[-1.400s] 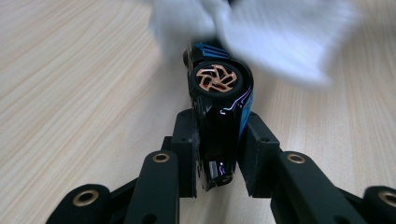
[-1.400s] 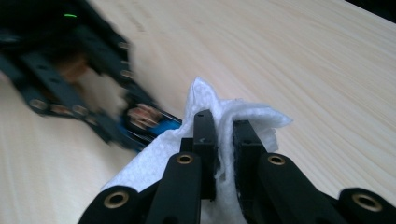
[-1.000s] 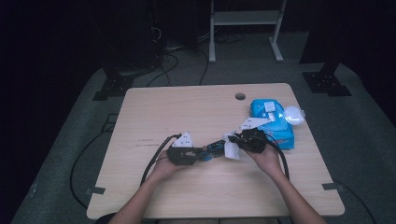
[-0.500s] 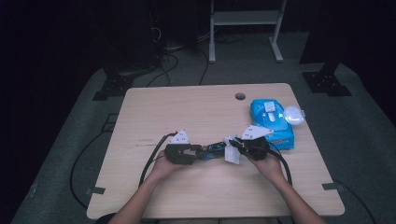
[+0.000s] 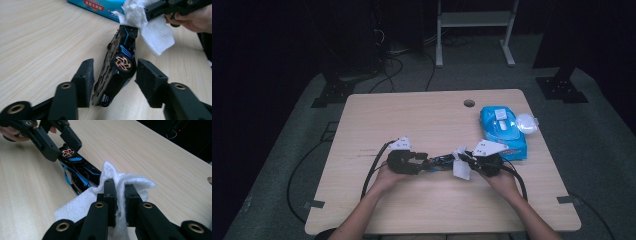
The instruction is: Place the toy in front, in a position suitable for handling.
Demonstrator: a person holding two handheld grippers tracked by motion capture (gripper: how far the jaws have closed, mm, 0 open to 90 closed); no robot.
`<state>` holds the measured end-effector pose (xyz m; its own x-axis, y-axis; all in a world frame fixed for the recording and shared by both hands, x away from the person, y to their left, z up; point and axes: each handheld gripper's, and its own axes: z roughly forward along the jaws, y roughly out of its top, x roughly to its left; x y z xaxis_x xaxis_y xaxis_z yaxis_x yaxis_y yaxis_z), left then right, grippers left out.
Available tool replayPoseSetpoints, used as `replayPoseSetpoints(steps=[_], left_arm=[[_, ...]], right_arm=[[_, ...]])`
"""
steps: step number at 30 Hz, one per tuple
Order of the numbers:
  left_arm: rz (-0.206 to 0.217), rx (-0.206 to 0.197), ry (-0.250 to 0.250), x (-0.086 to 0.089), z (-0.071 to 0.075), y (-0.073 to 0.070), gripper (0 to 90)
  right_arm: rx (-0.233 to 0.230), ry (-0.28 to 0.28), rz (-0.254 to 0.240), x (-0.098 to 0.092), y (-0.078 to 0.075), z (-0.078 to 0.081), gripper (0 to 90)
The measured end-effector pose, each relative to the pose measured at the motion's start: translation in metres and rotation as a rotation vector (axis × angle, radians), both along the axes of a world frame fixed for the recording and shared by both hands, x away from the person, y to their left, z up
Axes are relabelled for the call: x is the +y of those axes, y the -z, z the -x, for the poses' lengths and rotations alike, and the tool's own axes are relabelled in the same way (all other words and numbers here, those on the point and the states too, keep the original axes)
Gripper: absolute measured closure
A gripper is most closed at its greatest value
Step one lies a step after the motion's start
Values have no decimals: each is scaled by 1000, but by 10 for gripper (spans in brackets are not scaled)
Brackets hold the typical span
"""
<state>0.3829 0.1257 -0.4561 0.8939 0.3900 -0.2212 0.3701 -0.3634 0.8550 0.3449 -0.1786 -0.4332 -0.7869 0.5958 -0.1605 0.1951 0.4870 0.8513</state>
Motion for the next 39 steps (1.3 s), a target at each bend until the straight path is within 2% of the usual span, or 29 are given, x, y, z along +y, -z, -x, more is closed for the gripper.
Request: replayPoseSetpoints(steps=[2,6,9,14,16,18,20,21,23,26,27,29,33,35,36,39], left_arm=[[0,23,5,-1,-1,1,414],[-41,7,17,-8,1,4,400],[-76,-30,22,-12,5,6,393],[-105,-44,22,-15,8,12,366],[-150,-90,24,-19,11,13,329],[-147,-97,12,-20,12,12,300],[-141,-113,6,-19,12,12,336],[-160,-123,0,-19,12,12,321],[-174,-139,-13,-20,12,12,270],[-181,-151,-9,-21,11,13,249],[-172,-147,-9,-21,11,14,243],[-176,-156,-19,-22,12,14,228],[-174,-160,-37,-21,11,13,188],[-172,-156,-39,-20,9,14,167],[-166,-149,-42,-20,8,15,153],[-158,-136,-44,-20,6,17,119]], right_arm=[[-2,-12,0,-1,0,3,828],[10,-16,-11,-3,0,7,827],[16,-21,-26,-5,2,10,826],[26,-39,-24,-6,3,16,826],[34,-38,-10,-6,5,17,826],[53,-41,8,-6,9,18,825],[84,-42,45,-5,16,17,824],[100,-46,46,-5,18,16,824],[107,-45,33,-4,16,15,821],[103,-38,-15,-3,4,8,821],[95,-24,-28,-2,1,5,821],[112,8,-45,-2,-3,-5,821],[178,51,-56,2,5,-22,820],[203,44,-26,6,12,-25,819],[205,41,-11,7,16,-25,818],[206,42,-28,6,18,-24,818]])
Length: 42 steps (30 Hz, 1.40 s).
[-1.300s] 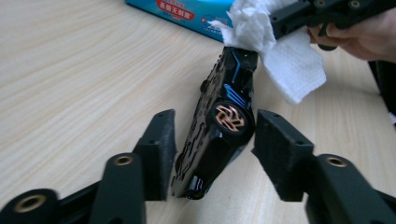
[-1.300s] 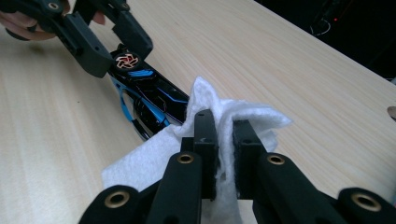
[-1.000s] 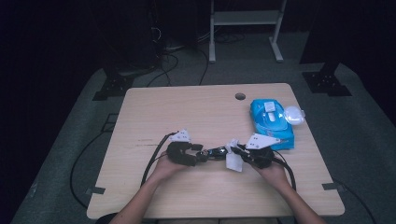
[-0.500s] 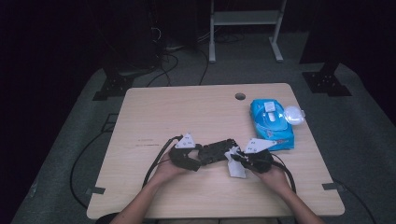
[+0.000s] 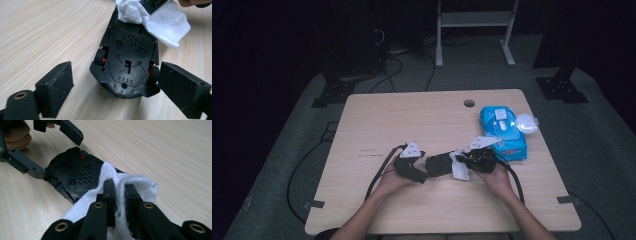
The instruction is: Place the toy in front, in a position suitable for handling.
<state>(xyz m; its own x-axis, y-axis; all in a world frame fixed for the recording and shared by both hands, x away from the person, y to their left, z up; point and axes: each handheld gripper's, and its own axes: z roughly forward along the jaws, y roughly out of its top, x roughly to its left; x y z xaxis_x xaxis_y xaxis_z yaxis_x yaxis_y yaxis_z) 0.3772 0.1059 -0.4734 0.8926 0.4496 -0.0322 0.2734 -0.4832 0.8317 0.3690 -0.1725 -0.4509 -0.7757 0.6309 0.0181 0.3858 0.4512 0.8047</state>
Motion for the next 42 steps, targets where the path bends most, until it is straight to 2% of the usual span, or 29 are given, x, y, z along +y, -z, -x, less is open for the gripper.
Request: replayPoseSetpoints(steps=[3,6,8,10,12,15,17,20,23,24,29,32,35,38,42], left_arm=[[0,9,0,-2,0,2,104],[-9,2,35,-6,3,1,104],[-39,-20,42,-9,6,2,93],[-52,-28,46,-11,6,3,98],[-67,-34,47,-12,4,5,120],[-115,-38,33,-14,1,6,134],[-140,-39,35,-15,2,6,239],[-146,-35,35,-16,2,5,241],[-142,-33,42,-15,3,5,252],[-137,-33,44,-16,3,5,258],[-162,-52,51,-17,6,5,261],[-169,-53,55,-16,6,6,262],[-162,-53,52,-15,7,6,263],[-157,-54,59,-14,7,5,263],[-153,-50,59,-14,7,5,263]], right_arm=[[-4,-3,-7,-1,1,2,818],[-7,2,-9,0,1,3,817],[4,6,-12,-2,3,3,816],[15,5,-28,-3,3,2,816],[8,2,-24,-3,3,2,816],[9,5,-23,-3,3,1,816],[9,9,-19,-3,3,1,816],[2,5,-8,1,2,2,816],[7,-30,-10,13,1,4,817],[10,-58,-9,21,0,5,817],[1,-164,2,57,1,13,816],[-11,-188,23,67,2,14,816],[-11,-168,40,58,0,12,815],[-31,-105,66,36,-3,10,814],[-29,-48,58,11,-2,8,814]])
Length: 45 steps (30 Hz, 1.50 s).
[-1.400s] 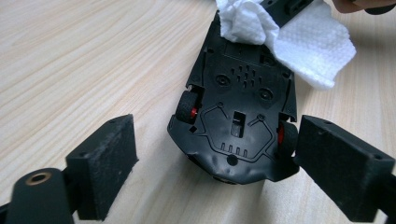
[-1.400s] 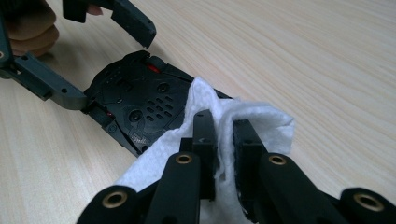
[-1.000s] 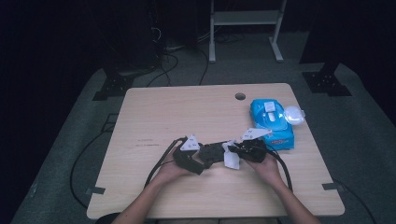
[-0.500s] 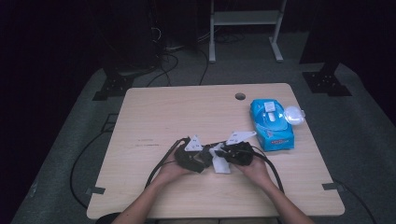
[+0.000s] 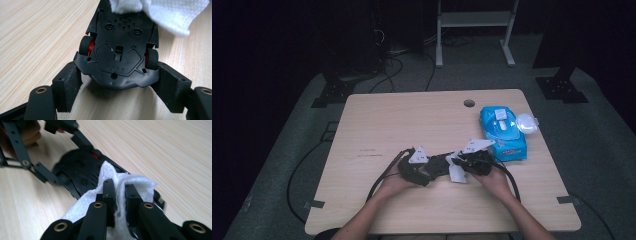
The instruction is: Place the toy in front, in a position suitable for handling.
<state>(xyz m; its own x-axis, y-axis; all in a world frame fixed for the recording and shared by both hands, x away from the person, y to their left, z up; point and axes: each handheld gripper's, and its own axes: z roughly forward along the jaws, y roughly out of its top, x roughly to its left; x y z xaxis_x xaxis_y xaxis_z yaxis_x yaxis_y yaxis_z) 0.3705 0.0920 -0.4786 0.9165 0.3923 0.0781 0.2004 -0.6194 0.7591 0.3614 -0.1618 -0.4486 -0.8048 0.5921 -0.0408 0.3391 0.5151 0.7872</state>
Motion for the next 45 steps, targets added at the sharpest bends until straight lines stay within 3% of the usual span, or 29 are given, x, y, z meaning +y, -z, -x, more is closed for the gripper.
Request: replayPoseSetpoints(steps=[5,7,12,15,19,22,25,33,39,45], left_arm=[[1,-14,-1,-1,-1,0,249],[4,-14,-10,-3,-2,0,206],[5,-11,4,-3,-1,-1,234],[-4,-14,3,-4,0,-2,239],[-8,-17,2,-5,1,-2,240],[-7,-7,-4,-2,2,-1,246],[1,-1,-6,0,2,-1,264],[-5,1,2,0,2,-2,263],[11,-27,-10,-2,1,-1,204],[11,-18,1,-3,2,-3,231]], right_arm=[[-9,-8,-10,-6,2,2,815],[-13,-13,-7,-5,3,2,815],[-9,-6,-11,-5,3,0,815],[9,-31,-25,4,2,2,816],[18,-112,-37,30,4,9,816],[4,-143,-16,42,3,12,815],[10,-126,-10,35,2,10,815],[8,-2,6,-11,-1,3,815],[-15,-17,8,-12,2,3,816],[-8,-15,6,-9,1,2,816]])
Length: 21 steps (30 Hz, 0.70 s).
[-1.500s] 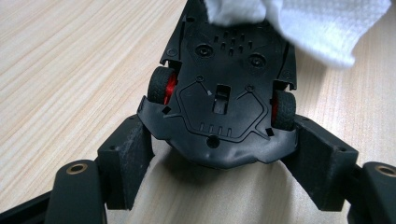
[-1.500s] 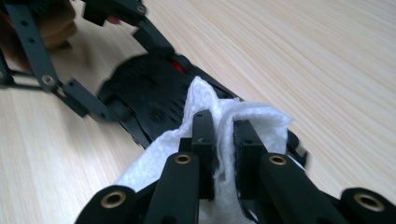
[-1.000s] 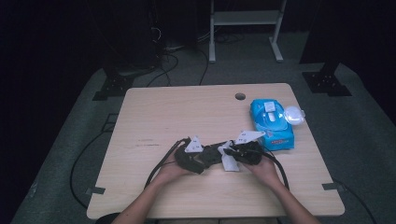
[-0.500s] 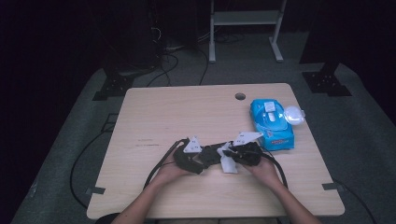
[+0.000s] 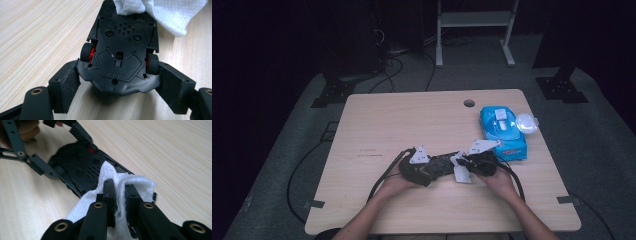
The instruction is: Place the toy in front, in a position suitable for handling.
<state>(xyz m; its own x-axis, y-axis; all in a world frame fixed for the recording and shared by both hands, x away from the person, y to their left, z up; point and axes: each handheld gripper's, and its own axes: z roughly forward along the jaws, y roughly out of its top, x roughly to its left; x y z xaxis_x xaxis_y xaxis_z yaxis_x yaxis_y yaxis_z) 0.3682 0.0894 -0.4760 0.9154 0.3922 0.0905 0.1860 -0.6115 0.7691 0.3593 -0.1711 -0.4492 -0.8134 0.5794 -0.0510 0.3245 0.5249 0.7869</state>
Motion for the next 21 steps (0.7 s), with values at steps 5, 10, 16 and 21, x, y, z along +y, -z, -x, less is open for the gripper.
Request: replayPoseSetpoints(steps=[5,10,16,21], left_arm=[[0,-4,7,-2,2,0,237],[-9,2,9,-2,4,2,239],[2,-1,5,-2,4,1,239],[1,-2,10,-4,5,0,240]], right_arm=[[12,-78,3,31,0,6,817],[20,-133,-2,67,1,5,816],[34,-53,-4,64,-2,-11,817],[53,-37,-35,64,-2,-13,817]])
